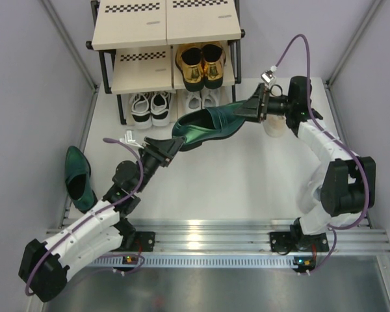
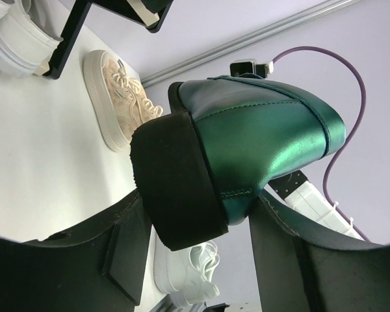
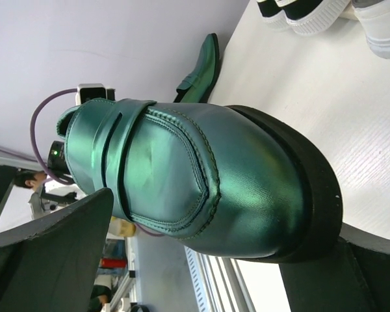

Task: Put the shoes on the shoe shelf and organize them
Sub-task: Pick up the shoe at the center of the board.

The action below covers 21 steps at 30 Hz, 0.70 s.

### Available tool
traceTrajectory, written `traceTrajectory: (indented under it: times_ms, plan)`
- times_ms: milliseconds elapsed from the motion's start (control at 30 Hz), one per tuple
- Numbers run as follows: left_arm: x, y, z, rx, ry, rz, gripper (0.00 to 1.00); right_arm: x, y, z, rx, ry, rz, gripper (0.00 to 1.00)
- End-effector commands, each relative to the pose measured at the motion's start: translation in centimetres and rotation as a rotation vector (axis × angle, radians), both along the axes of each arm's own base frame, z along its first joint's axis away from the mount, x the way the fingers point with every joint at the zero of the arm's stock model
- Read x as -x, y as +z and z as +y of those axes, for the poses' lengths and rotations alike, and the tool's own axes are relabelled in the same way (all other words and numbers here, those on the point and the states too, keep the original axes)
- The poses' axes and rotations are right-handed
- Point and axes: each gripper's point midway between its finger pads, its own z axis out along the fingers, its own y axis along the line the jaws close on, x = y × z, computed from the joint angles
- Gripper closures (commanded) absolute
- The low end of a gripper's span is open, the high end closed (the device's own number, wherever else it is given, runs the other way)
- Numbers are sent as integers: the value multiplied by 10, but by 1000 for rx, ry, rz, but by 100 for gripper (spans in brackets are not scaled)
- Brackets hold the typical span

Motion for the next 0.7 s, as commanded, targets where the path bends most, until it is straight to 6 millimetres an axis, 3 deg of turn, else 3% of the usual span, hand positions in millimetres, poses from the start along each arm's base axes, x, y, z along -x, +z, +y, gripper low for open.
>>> traceTrajectory:
  times_ms: [0, 333, 667]
  plan:
    - [9, 47, 5, 83, -12, -137, 100, -14, 25, -8, -11, -42, -92, 0]
    - [16, 59, 13, 117, 0, -181, 100, -41, 8, -30, -28, -138, -13, 1]
    - [13, 53, 8, 143, -15, -162, 100, -25, -8, -22, -14, -91, 47, 1]
